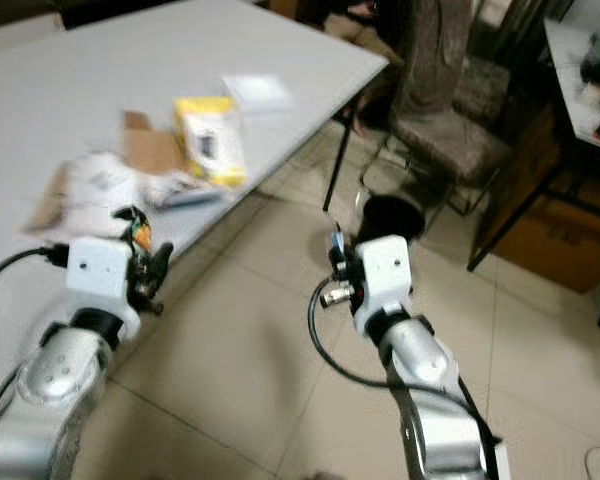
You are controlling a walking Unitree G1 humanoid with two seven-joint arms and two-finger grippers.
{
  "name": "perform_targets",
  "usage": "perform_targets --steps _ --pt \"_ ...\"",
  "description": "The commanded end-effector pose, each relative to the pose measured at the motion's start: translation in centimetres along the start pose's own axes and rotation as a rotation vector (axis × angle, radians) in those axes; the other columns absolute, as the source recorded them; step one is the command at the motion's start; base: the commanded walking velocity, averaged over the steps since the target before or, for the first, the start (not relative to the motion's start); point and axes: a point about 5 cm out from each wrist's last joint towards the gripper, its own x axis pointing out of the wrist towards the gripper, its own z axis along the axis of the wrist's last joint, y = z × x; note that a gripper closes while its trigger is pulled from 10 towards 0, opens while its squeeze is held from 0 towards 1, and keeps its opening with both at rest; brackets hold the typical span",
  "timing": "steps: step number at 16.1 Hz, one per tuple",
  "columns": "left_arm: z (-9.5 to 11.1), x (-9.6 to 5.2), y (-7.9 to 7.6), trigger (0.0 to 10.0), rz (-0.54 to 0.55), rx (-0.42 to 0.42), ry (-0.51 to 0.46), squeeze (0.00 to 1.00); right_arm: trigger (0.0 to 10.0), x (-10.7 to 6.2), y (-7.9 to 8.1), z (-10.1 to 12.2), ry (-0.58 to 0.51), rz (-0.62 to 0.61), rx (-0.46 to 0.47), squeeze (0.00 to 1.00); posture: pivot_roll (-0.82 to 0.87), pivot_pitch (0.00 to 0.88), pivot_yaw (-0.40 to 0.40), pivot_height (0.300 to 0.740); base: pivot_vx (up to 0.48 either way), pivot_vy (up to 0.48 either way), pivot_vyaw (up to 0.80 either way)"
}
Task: Picking trash to rubbish bin
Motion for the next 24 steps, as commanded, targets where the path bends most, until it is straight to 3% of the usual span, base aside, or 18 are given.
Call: perform_targets --steps 1,4,7,10,15,24 --pt "0.3 0.1 -0.4 10.0 -0.027 0.012 -0.015 0.0 10.0 -0.2 -0.4 0.0 0.004 -0.022 0.001 0.0 0.05 0.077 -0.116 0.74 0.0 -0.439 0.0" --pt "0.3 0.3 -0.5 10.0 -0.033 0.01 -0.016 0.0 10.0 -0.2 -0.3 -0.2 0.007 -0.025 0.012 0.0 0.05 0.073 -0.111 0.74 0.0 -0.441 0.0" --pt "-0.4 0.5 -0.7 10.0 -0.054 -0.065 0.037 0.0 10.0 -0.4 -0.3 -0.6 0.018 -0.037 0.026 0.0 0.05 0.071 -0.108 0.74 0.0 0.266 0.0" --pt "-0.6 0.5 -0.8 10.0 -0.066 -0.032 0.006 0.0 10.0 -0.5 -0.8 -1.2 0.038 -0.077 0.026 0.0 0.05 0.071 -0.105 0.74 0.0 0.16 0.0" --pt "-2.3 0.5 -1.9 10.0 -0.139 0.004 -0.029 0.0 10.0 -1.3 -3.2 -5.3 0.168 -0.266 0.092 0.0 0.05 0.071 -0.105 0.74 0.0 0.0 -0.48" --pt "-5.7 0.4 -2.2 10.0 -0.165 0.049 0.032 0.0 10.0 -1.1 -1.6 -8.1 0.171 -0.144 0.053 0.0 0.05 0.065 -0.106 0.74 0.163 0.0 -0.79"
